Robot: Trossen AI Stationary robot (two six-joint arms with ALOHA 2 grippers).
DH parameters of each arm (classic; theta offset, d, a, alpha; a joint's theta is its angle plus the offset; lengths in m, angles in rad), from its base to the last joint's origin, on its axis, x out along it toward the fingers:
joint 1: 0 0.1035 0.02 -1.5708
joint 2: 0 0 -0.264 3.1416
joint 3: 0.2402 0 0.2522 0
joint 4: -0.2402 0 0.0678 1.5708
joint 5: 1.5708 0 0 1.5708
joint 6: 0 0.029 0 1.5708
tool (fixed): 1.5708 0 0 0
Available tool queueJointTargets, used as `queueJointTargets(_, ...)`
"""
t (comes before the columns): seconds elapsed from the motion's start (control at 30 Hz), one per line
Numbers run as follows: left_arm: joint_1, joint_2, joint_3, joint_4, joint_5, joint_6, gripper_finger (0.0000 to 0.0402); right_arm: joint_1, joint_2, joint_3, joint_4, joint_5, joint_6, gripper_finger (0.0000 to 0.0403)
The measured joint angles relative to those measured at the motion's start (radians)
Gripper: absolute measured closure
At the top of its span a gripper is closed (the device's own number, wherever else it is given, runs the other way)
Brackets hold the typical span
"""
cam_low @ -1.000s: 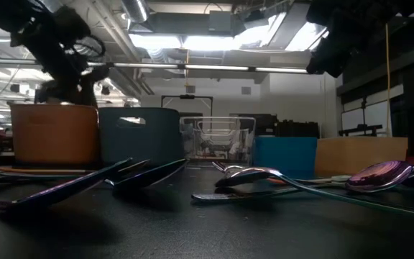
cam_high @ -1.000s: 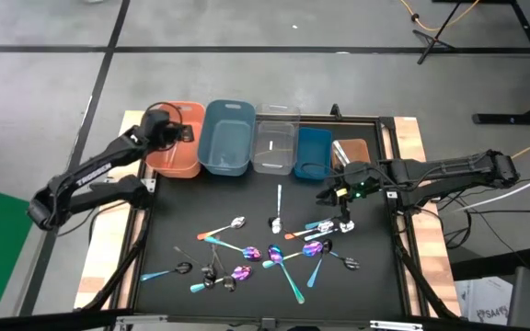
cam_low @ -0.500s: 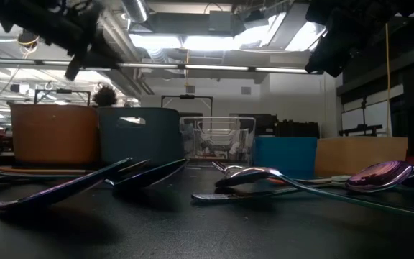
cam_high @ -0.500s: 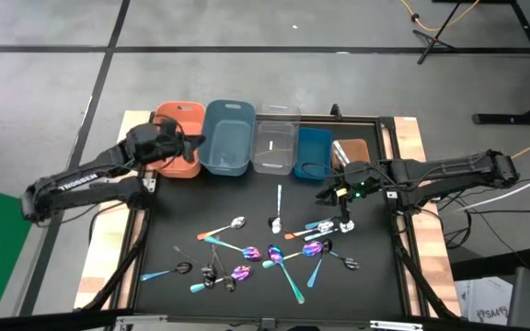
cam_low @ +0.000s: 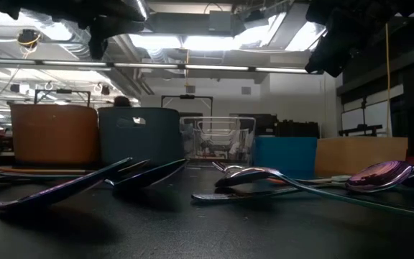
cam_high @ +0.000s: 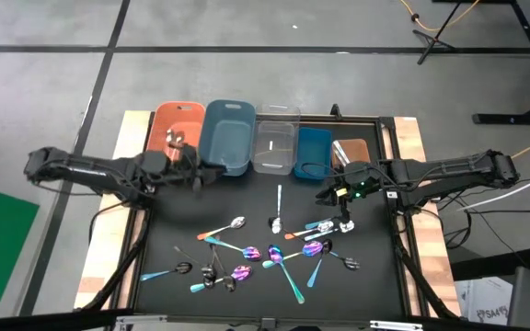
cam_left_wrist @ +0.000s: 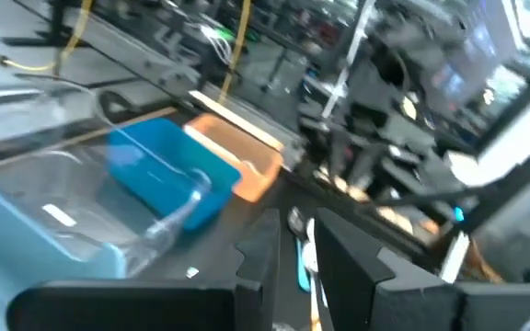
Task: Sort silverware by color (type)
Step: Put the purple spoon into the left blue bin
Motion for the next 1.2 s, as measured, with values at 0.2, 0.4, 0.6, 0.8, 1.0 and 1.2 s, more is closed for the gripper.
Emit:
queueJointTargets(0.2, -0.133, 0.147, 0.000, 0.150, -0.003, 0.053, 0.0337, 0.000, 0.000, 0.000, 0.000, 0.000, 0.000, 0.0322)
queueJointTargets(0.4, -0.242, 0.292, 0.000, 0.286, -0.003, 0.084, 0.0337, 0.000, 0.000, 0.000, 0.000, 0.000, 0.000, 0.0322)
queueJointTargets(0.6, -0.340, 0.437, 0.023, 0.356, -0.001, 0.082, 0.0337, 0.000, 0.000, 0.000, 0.000, 0.000, 0.000, 0.0322)
queueJointTargets(0.8, -0.406, 0.595, 0.125, 0.360, 0.068, 0.076, 0.0337, 0.000, 0.000, 0.000, 0.000, 0.000, 0.000, 0.0322)
queueJointTargets(1.0, -0.420, 0.716, 0.214, 0.359, 0.114, 0.076, 0.0337, 0.000, 0.000, 0.000, 0.000, 0.000, 0.000, 0.0322)
queueJointTargets(1.2, -0.420, 0.777, 0.230, 0.275, 0.114, 0.077, 0.0337, 0.000, 0.000, 0.000, 0.000, 0.000, 0.000, 0.0322)
